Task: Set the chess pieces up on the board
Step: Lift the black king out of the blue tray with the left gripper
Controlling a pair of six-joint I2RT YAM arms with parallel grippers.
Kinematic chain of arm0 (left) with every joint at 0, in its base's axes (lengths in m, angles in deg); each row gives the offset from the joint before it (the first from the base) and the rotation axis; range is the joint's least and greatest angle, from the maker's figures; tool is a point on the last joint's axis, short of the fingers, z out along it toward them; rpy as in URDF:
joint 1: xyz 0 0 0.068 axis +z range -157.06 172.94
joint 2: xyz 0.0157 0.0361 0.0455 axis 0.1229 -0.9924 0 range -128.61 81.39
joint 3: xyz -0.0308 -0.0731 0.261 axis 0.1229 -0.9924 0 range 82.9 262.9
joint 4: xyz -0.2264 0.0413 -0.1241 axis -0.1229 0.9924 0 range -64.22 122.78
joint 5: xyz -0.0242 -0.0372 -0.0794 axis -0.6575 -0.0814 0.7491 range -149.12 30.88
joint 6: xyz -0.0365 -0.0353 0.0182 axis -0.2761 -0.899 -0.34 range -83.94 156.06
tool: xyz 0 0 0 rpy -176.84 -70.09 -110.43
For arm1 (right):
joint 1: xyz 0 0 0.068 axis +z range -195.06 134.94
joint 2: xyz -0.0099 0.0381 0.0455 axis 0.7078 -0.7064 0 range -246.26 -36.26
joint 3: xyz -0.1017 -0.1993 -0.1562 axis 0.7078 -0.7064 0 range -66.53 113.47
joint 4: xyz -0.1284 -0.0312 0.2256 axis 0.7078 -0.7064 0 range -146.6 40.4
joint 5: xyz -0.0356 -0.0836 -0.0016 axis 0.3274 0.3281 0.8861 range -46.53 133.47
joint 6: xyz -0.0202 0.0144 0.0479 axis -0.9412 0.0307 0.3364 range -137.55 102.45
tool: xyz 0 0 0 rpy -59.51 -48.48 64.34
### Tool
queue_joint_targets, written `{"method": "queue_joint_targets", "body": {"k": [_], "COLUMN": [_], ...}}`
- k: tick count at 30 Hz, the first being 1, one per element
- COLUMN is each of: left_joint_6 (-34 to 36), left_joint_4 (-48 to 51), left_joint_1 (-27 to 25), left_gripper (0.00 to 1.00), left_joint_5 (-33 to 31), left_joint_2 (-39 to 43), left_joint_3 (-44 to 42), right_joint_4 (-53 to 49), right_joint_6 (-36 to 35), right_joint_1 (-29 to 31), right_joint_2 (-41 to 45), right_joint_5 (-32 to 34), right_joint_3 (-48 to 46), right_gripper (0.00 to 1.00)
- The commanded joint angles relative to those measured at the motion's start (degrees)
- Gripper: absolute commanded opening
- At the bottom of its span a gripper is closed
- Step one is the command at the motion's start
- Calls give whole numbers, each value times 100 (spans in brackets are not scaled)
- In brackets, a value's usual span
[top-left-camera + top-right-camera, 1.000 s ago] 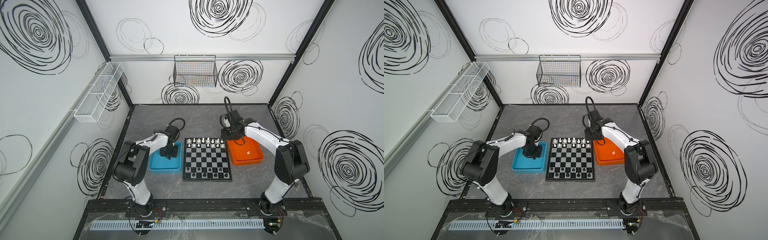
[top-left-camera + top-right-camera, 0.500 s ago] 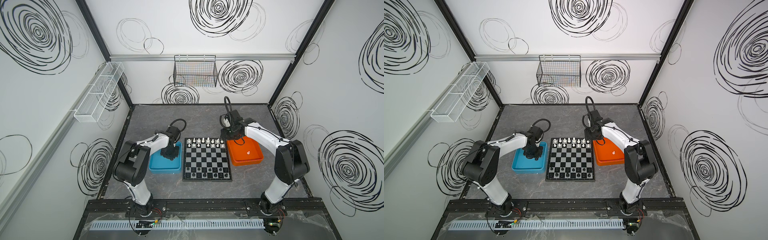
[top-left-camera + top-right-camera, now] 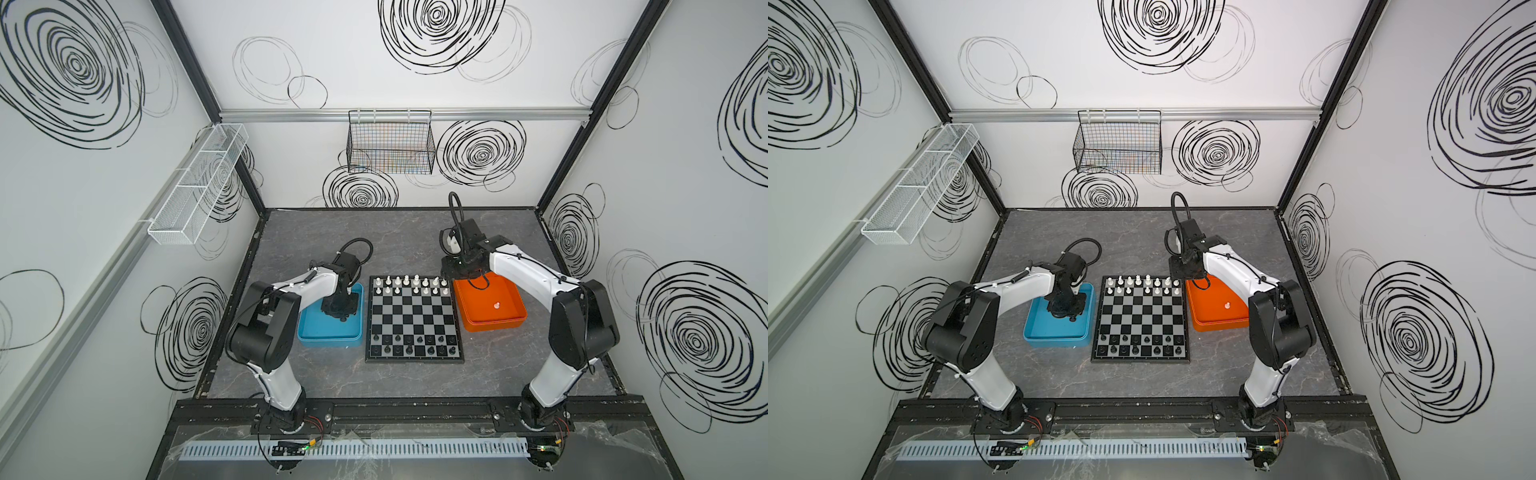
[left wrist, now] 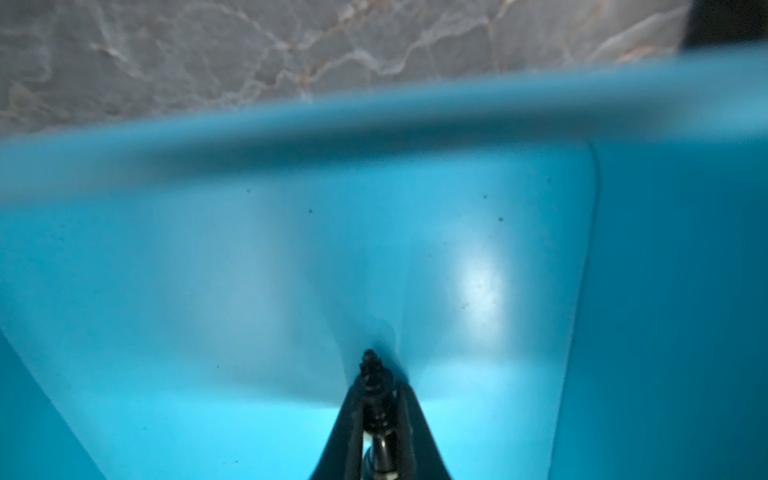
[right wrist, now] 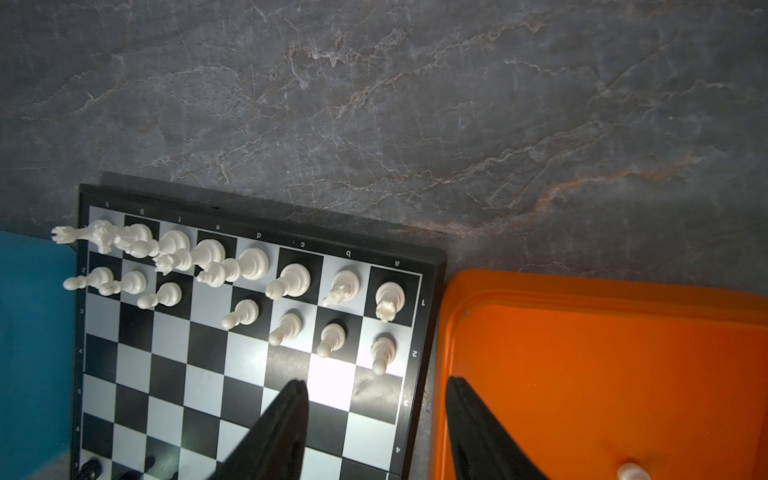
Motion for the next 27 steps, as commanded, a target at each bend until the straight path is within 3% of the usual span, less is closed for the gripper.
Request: {"method": "queue_joint_targets", "body": {"k": [1, 14, 22, 27], "left_joint_6": [36, 5, -87, -570], "left_joint_4": [195, 444, 544, 180], "left_joint_1": [30, 355, 842, 1064], "left_gripper": [15, 14, 16, 17], "left_joint_5": [106, 510, 965, 1492], "left_joint_2": [96, 645, 1093, 1429], "left_joint_3": [-12, 359, 698, 709], "right_joint_4": [-68, -73, 266, 826], "right_joint_6": [-54, -77, -20, 303], "right_joint_1": [-20, -20, -46, -167], "right_joint_2": [-1, 16, 162, 338], "right_joint_5": [16, -153, -887, -1886], "right_joint_3": [189, 375, 284, 20], "right_gripper": [57, 57, 57, 57]}}
